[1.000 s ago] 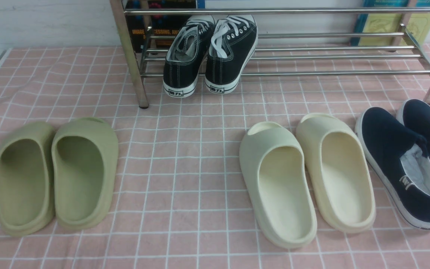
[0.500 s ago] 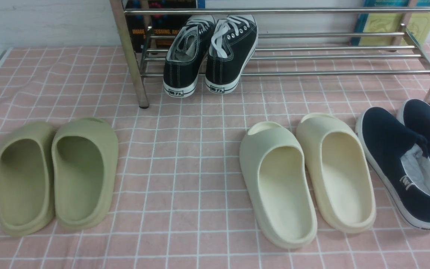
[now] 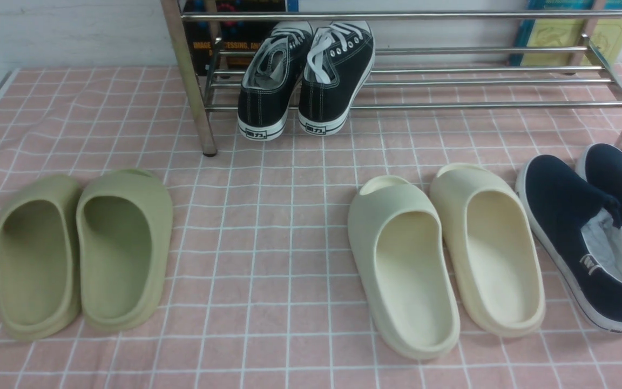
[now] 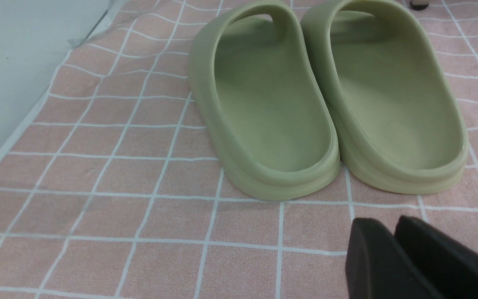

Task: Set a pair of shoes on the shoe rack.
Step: Use the right arm to grab the shoe closest to it

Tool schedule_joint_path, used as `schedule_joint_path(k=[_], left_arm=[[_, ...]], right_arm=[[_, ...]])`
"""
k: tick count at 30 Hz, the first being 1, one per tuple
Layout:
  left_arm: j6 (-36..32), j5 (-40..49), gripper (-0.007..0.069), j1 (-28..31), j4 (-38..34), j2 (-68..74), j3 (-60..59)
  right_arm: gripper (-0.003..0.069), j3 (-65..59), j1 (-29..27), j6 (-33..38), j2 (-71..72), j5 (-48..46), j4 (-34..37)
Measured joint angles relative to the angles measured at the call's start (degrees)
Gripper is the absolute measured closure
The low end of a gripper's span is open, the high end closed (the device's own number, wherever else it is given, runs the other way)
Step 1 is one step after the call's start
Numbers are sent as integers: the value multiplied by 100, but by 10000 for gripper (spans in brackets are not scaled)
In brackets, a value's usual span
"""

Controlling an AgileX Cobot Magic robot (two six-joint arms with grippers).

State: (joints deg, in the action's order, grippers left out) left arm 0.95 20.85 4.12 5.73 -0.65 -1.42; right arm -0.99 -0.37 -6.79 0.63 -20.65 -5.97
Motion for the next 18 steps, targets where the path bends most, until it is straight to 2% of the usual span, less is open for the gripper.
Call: schedule_joint_path(k=[6,13,16,18], left_arm=[[0,0,512,0,0,0,0],[0,6,501,0,0,0,0],[0,6,496,0,0,0,0],[0,6,496,0,0,0,0]], right_arm=[[418,-10,0,0,0,140,402],[418,-23,0,0,0,211,557],[418,-23,0,0,0,211,1127],[418,-28,0,-5,0,211,1824]])
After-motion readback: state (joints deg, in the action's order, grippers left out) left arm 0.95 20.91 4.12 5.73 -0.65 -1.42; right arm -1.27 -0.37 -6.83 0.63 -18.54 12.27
